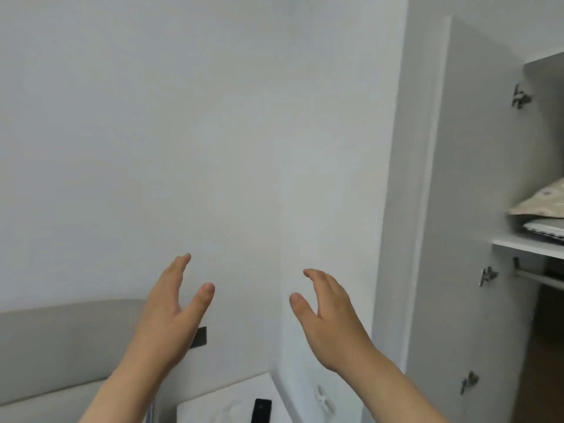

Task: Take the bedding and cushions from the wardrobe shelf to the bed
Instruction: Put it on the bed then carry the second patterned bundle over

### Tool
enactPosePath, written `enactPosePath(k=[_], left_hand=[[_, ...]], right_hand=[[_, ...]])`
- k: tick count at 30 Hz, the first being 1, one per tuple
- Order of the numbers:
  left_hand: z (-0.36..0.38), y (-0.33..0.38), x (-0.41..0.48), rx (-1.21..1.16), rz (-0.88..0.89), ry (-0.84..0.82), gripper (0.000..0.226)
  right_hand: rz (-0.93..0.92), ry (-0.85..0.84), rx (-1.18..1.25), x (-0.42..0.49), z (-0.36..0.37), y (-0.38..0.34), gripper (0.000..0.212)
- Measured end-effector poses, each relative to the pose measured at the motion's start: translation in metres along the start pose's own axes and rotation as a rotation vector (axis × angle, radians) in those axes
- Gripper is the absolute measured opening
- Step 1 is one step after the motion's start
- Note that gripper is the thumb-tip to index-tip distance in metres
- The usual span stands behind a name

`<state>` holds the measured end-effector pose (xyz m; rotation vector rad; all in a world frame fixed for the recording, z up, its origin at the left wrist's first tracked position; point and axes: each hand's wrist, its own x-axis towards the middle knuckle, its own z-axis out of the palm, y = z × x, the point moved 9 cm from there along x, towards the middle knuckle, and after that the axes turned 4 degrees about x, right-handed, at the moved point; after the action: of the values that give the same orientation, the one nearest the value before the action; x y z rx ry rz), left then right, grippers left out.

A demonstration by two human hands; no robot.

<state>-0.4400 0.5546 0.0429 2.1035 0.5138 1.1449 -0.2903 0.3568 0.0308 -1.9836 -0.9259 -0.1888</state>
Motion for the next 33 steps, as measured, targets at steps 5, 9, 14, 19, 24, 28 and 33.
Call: enactPosePath(k=[5,9,14,19,24,28,33], left_hand=[[0.09,0.031,0.022,-0.106,0.136,-0.21,0.065],[0.151,0.07,0.021,-0.208,0.23,-0.35,0.064],[0.222,0.145,-0.007,-0.358,0.346,-0.52,0.064],[0.281,0.233,-0.051,-0.442,0.481,-0.643,0.063],[0.319,0.305,-0.093,-0.504,0.55,-0.711,0.062],[0.342,0.347,-0.108,-0.508,0.602,-0.719,0.063],[0.358,0.38,-0.099,-0.505,0.621,-0.656,0.059]], right_hand=[[0.167,0.167,-0.179,-0.03,-0.066,0.042,0.056],[0.287,0.302,-0.343,-0.074,-0.127,0.064,0.057],[0.402,0.47,-0.5,-0.129,-0.208,0.067,0.058],[0.528,0.678,-0.57,-0.195,-0.294,0.074,0.056],[0.637,0.851,-0.608,-0.256,-0.363,0.087,0.055],[0.615,0.949,-0.617,-0.276,-0.406,0.088,0.056],[0.566,0.99,-0.617,-0.275,-0.441,0.102,0.057]])
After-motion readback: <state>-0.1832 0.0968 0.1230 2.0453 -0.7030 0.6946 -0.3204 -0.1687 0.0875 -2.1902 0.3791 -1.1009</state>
